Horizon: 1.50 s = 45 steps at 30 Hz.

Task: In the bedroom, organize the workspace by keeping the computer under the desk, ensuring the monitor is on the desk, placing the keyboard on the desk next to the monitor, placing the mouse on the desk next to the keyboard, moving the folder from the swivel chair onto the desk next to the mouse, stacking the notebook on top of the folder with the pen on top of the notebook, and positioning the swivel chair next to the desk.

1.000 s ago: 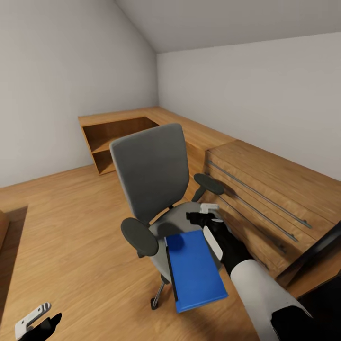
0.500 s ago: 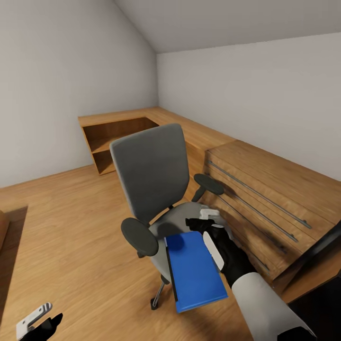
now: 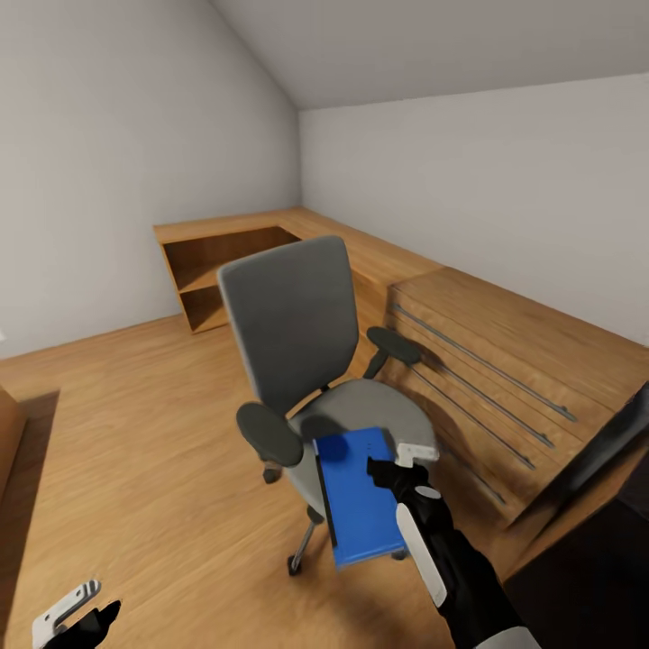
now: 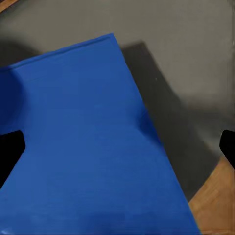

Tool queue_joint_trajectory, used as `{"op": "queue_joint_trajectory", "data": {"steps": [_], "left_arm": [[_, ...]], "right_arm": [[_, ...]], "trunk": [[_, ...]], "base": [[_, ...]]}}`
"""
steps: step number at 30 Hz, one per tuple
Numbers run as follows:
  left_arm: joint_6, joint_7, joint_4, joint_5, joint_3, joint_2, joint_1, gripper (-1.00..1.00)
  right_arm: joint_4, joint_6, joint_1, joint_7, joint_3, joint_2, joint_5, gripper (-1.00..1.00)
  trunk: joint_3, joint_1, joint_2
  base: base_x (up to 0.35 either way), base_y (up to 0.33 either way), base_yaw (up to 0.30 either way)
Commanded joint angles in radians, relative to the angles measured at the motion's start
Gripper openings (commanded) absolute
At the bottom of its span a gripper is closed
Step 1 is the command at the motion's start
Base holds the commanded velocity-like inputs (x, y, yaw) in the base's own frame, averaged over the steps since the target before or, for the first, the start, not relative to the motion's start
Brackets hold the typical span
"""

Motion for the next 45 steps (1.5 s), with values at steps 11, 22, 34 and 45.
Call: {"op": "queue_joint_trajectory", "data": {"steps": [11, 22, 34, 45], "left_arm": [[0.004, 0.006, 0.051, 0.008, -0.009, 0.003, 0.0, 1.0], [0.004, 0.004, 0.054, 0.007, -0.014, 0.002, 0.0, 1.0], [-0.016, 0.004, 0.054, 0.007, -0.016, 0.001, 0.0, 1.0], [-0.044, 0.004, 0.054, 0.008, -0.016, 0.0, 0.0, 1.0]], "right_arm": [[-0.076, 0.006, 0.066, -0.011, 0.003, 0.003, -0.019, 1.0], [-0.109, 0.0, 0.084, -0.01, 0.003, 0.001, -0.017, 1.0], [-0.107, -0.021, 0.092, -0.009, 0.002, 0.001, -0.019, 1.0], [-0.099, -0.08, 0.093, -0.009, 0.001, 0.0, -0.019, 1.0]], "trunk": [[0.005, -0.001, 0.0], [0.01, -0.001, 0.0], [0.028, -0.001, 0.0], [0.045, -0.001, 0.0]], "base": [[-0.334, 0.0, 0.0], [-0.076, 0.0, 0.0], [-0.001, 0.002, 0.0], [-0.073, 0.226, 0.0]]}}
